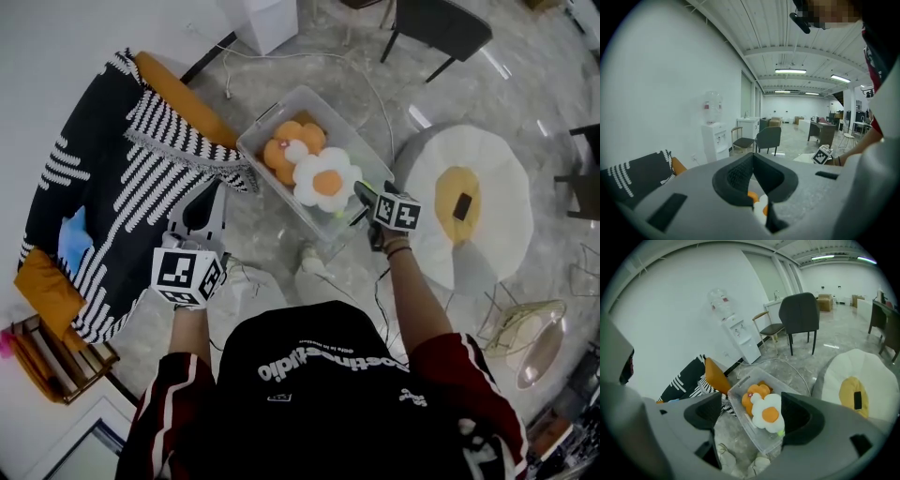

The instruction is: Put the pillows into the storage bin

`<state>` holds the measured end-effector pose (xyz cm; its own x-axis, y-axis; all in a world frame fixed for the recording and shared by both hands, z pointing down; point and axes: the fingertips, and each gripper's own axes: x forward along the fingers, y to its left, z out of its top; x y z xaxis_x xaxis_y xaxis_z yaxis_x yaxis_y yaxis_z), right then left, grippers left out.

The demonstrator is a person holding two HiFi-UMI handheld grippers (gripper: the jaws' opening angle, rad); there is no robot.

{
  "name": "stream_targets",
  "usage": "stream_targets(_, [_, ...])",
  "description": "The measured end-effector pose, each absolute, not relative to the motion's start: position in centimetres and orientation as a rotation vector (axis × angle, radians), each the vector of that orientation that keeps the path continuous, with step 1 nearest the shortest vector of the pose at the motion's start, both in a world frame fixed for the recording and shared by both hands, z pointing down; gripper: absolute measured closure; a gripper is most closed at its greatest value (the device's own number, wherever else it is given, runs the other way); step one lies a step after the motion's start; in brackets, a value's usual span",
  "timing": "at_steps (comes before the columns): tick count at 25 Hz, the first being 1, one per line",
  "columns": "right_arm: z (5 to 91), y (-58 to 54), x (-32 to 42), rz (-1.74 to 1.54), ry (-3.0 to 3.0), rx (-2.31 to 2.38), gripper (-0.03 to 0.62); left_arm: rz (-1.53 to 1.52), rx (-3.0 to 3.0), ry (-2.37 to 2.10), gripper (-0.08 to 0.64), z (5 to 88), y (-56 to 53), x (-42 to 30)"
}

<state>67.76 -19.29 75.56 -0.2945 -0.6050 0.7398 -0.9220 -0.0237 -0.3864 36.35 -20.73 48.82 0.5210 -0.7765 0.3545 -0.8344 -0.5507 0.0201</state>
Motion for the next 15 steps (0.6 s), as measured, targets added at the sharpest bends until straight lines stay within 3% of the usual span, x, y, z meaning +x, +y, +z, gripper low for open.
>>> stream_targets(8, [71.9,-22.5,65.0,1.104,-2.036,1.539,0.204,0.379,2.538,-1.535,0.557,45.7,-19.3,33.0])
stream_targets(15, [69.5,-25.7,58.3,1.043,-2.133,1.416,0.209,0.350,2.427,-1.738,0.557,43.6,-17.0,26.1])
